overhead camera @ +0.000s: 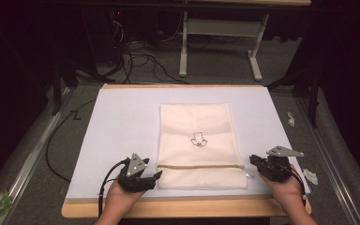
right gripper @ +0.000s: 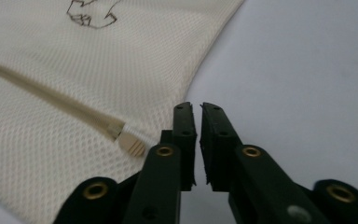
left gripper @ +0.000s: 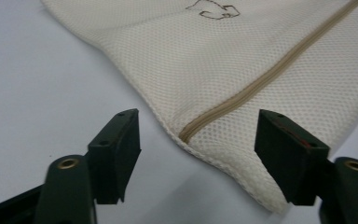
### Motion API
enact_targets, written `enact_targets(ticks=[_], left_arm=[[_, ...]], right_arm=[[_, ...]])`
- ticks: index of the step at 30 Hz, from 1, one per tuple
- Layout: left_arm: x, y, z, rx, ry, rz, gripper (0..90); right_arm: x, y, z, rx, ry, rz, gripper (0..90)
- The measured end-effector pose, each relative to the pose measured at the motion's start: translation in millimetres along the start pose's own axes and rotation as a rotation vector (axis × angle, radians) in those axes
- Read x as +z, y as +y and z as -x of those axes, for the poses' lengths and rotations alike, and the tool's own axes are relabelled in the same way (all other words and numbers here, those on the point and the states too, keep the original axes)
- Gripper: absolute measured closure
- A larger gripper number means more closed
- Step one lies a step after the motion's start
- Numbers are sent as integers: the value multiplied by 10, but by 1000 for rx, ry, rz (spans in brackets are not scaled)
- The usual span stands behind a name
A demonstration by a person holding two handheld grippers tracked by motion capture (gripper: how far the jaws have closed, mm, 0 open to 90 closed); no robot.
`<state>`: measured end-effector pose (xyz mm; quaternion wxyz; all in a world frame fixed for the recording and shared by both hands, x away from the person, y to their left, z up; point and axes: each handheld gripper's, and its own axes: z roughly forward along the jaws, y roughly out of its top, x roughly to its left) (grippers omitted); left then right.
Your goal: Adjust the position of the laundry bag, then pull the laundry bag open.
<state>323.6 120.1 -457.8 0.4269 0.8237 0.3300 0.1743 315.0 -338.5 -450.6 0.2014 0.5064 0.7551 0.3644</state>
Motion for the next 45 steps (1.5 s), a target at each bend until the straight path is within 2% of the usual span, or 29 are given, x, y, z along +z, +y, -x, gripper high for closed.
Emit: enact_targets(ticks=[2,5,6,8,10,13,16,18,19,20,21,22,23,24,25,26,27,28,29,31,32,33,34,39,43,44,45], left_arm=[[8,2,-11,-5,2,3,301],[18,9,-19,-14,11,14,312],[20,12,-15,-16,15,16,349],[32,11,2,9,25,28,356],[38,6,15,30,38,37,341],[48,5,11,30,44,36,321],[53,3,1,19,42,21,320],[54,0,-9,15,42,18,320],[54,0,-9,15,42,18,320],[57,-2,-13,13,43,20,320],[57,-2,-13,13,43,20,319],[57,-3,-11,12,44,22,319],[57,-3,-11,12,44,22,319],[51,-2,-7,15,43,24,319],[45,-2,-3,17,41,24,319],[40,-4,-2,22,39,22,319],[40,-4,-2,22,39,22,319],[45,-4,-7,24,38,21,319],[45,-4,-7,24,38,21,319],[58,-7,-12,18,37,21,319],[62,-13,-12,16,36,18,317],[62,-13,-12,16,36,18,317],[48,-17,-12,23,37,11,317],[19,-19,-17,19,41,22,317],[36,-22,-21,14,41,21,318],[44,-22,-16,17,40,18,318],[47,-22,-12,19,37,17,318]], right_arm=[[27,-42,-16,-5,20,-29,900],[77,-49,-60,-18,28,-56,900],[110,-47,-94,-26,35,-68,900],[122,-47,-93,-14,39,-66,900],[146,-63,-55,18,55,-69,900],[196,-85,-19,40,84,-78,900],[154,-50,-78,43,111,-55,900],[111,-3,-192,20,136,-34,900],[111,-3,-192,20,136,-34,900],[105,34,-340,-29,184,-27,900],[105,34,-340,-29,184,-27,900],[106,62,-441,-71,194,-18,900],[106,62,-441,-71,194,-18,900],[88,84,-466,-87,184,-1,900],[58,112,-455,-83,172,23,900],[24,118,-364,-62,130,38,896],[24,118,-364,-62,130,38,896],[34,68,-252,-31,90,10,873],[34,68,-252,-31,90,10,873],[59,12,-161,-8,68,-18,821],[84,-34,-80,31,61,-42,791],[84,-34,-80,31,61,-42,791],[103,-51,-59,54,81,-52,726],[159,-62,-88,61,114,-64,689],[182,-61,-141,49,98,-66,679],[215,-74,-160,43,105,-107,675],[215,-74,-160,43,105,-107,675]])
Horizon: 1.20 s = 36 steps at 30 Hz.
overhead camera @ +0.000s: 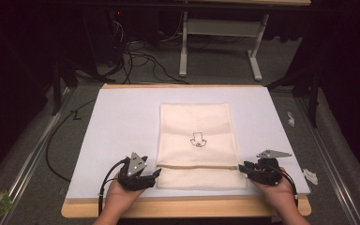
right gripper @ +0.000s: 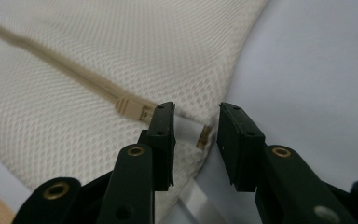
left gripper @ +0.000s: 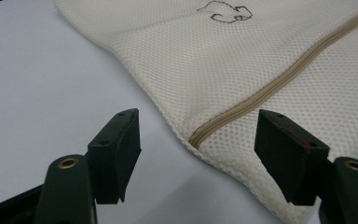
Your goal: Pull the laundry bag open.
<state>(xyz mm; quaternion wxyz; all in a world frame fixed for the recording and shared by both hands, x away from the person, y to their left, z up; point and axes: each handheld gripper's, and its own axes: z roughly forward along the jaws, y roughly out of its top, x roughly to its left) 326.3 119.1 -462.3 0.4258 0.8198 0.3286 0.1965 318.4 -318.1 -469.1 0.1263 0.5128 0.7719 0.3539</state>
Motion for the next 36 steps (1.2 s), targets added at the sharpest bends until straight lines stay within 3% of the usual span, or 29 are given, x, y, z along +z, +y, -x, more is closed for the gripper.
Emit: enact_targets(ticks=[4,11,19,23,26,30,36], left_arm=[[4,3,20,13,1,-3,318],[-5,14,21,-12,-17,22,320],[-3,24,47,-5,-26,26,321],[-19,39,50,-1,-53,50,357],[-5,54,52,-21,-88,89,361],[73,66,93,-24,-117,61,363],[81,118,189,-19,-121,39,358]], right_arm=[[25,-11,-28,-33,-12,-13,684],[25,-14,-49,-57,-22,-17,765],[18,-12,-83,-97,-24,-22,840],[-7,12,-87,-110,-26,-8,844],[-35,38,-100,-113,-26,6,844],[-41,43,-100,-125,-25,19,843],[-92,53,-104,-130,-22,55,843]])
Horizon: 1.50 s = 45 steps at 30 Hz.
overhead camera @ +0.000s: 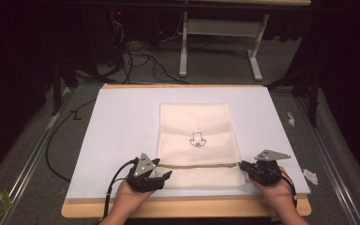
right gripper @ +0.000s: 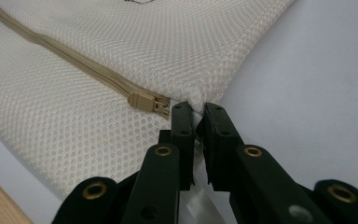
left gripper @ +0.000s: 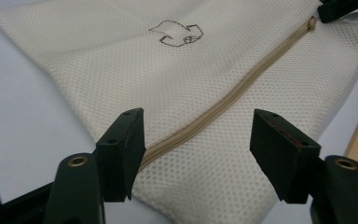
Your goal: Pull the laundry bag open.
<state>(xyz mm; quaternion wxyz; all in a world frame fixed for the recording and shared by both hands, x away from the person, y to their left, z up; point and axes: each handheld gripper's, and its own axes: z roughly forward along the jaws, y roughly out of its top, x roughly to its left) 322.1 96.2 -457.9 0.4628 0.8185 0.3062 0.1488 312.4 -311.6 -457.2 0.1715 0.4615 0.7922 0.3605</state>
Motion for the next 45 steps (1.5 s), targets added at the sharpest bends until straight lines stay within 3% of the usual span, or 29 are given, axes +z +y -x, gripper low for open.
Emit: enact_targets(ticks=[6,9,10,12,15,21,27,31,37,42,45], left_arm=[[91,107,179,-12,-34,20,326],[167,150,222,-4,-24,21,330],[264,203,261,-16,-45,24,334],[305,220,283,-19,-57,23,336],[504,328,468,9,-103,16,360],[737,498,688,20,-166,26,450],[953,569,800,19,-197,-4,474],[1065,628,836,-10,-214,-3,507],[1252,747,931,-14,-242,-16,612],[1333,801,988,-36,-249,-9,687],[1398,826,1047,-22,-242,-17,710]], right_arm=[[-63,47,-8,-2,-1,45,844],[-69,49,-12,10,-1,52,845],[-76,56,-13,18,-3,58,844],[-81,61,-12,20,-4,60,844],[-92,74,-18,24,-5,67,845],[-113,59,-11,8,7,82,844],[-131,63,-14,0,12,97,845],[-131,66,-13,0,13,98,846],[-133,66,-15,-6,13,104,846],[-132,72,-14,-9,13,113,845],[-132,76,-18,-10,15,117,845]])
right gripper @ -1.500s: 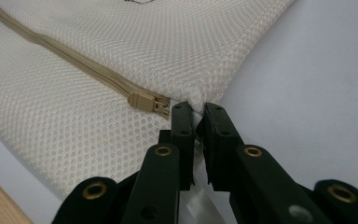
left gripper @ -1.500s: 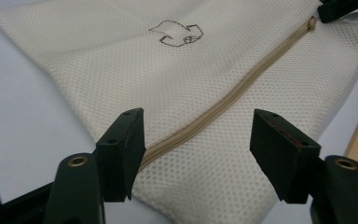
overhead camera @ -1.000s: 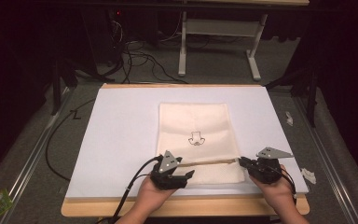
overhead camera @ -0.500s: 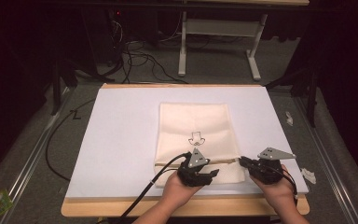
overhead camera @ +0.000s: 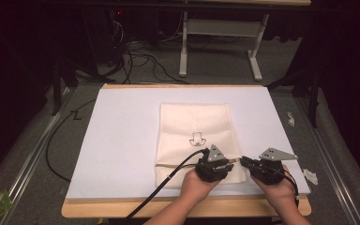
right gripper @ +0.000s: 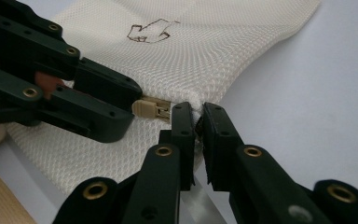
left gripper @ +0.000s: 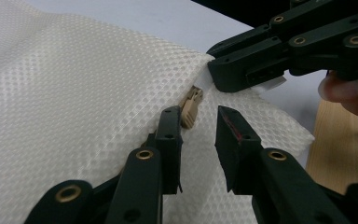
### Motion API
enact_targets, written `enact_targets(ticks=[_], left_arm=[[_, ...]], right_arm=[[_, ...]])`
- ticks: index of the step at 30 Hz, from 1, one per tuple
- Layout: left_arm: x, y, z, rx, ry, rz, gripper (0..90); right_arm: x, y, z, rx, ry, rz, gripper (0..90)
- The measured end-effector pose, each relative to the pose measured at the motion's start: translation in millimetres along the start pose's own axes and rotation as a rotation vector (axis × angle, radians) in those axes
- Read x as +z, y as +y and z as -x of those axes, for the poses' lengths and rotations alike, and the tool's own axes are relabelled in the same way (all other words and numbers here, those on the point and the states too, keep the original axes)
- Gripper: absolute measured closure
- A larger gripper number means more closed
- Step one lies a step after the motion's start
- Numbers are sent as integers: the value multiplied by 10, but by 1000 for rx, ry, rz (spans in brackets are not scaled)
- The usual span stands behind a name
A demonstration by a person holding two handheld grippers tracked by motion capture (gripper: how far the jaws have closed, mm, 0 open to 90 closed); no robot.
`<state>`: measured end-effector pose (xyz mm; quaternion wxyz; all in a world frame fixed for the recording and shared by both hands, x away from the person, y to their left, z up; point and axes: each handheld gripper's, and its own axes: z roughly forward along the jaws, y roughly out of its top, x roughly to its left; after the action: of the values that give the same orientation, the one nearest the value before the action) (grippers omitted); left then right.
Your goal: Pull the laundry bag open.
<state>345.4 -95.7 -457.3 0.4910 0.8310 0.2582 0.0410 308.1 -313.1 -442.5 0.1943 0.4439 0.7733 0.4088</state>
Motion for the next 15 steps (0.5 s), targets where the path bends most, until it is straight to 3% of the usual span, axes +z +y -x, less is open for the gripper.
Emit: enact_targets(ticks=[9,15], left_arm=[[108,13,99,21,76,4,809],[93,8,112,41,83,16,865]], right_arm=[[-7,9,-7,-7,0,8,846],[-13,14,-11,-8,-2,11,845]])
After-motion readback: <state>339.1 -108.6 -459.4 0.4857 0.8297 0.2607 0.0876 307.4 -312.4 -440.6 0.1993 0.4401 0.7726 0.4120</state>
